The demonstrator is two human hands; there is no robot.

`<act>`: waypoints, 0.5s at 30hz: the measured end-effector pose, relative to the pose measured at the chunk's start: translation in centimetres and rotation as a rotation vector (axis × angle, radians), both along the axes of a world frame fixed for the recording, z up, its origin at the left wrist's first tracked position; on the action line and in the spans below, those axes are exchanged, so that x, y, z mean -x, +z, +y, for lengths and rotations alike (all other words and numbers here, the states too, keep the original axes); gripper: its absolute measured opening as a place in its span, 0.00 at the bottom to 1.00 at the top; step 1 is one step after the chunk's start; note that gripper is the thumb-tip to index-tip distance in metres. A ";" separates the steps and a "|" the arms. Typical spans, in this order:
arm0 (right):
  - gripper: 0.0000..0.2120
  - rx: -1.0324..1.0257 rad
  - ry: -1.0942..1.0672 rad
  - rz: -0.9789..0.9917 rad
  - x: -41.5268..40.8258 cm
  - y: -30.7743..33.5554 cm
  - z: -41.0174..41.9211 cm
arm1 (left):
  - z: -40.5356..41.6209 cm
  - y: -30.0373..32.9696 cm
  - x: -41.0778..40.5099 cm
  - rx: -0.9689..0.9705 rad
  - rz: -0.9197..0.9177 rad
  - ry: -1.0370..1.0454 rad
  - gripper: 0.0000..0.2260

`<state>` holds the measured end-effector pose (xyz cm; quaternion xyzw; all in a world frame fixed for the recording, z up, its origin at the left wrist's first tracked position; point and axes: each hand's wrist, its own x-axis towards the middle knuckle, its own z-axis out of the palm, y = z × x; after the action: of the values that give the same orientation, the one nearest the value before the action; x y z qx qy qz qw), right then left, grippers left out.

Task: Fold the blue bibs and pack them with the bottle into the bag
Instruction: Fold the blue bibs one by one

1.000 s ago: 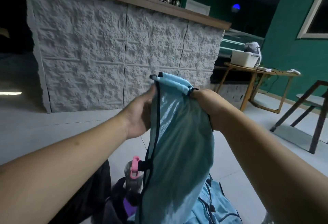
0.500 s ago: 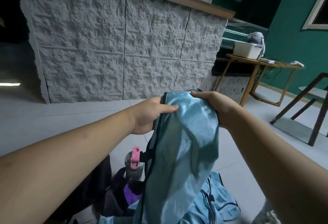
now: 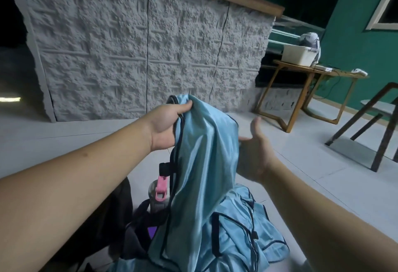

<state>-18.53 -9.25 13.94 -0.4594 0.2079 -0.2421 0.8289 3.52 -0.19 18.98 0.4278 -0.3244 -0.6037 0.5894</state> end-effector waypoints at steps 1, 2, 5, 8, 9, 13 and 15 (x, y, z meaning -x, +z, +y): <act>0.60 0.025 0.082 0.007 -0.2 -0.9 0.4 | 0.0 0.2 -0.2 0.006 0.011 0.035 0.16; 0.58 0.059 0.157 0.014 -0.4 -1.7 0.8 | -0.1 0.3 -0.5 0.008 0.013 0.066 0.17; 0.51 0.135 0.218 0.106 -0.9 -2.4 1.4 | -0.3 0.4 -1.3 -0.011 -0.014 0.130 0.18; 0.30 0.258 0.107 0.296 -1.7 -1.2 1.4 | -0.4 0.4 -2.3 -0.034 -0.057 0.184 0.17; 0.20 0.291 0.045 0.337 -1.9 -0.9 1.1 | -0.5 0.3 -2.7 -0.047 -0.085 0.200 0.16; 0.06 0.449 -0.035 0.382 -1.9 0.7 0.4 | -0.8 -0.1 -3.9 -0.106 -0.231 0.271 0.13; 0.12 0.447 -0.022 0.369 -1.7 1.6 0.2 | -0.9 -0.4 -4.2 -0.124 -0.265 0.305 0.11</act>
<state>-16.86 -9.03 15.57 -0.6646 0.3016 -0.2030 0.6527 7.73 -1.09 18.53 0.5830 -0.2928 -0.4648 0.5986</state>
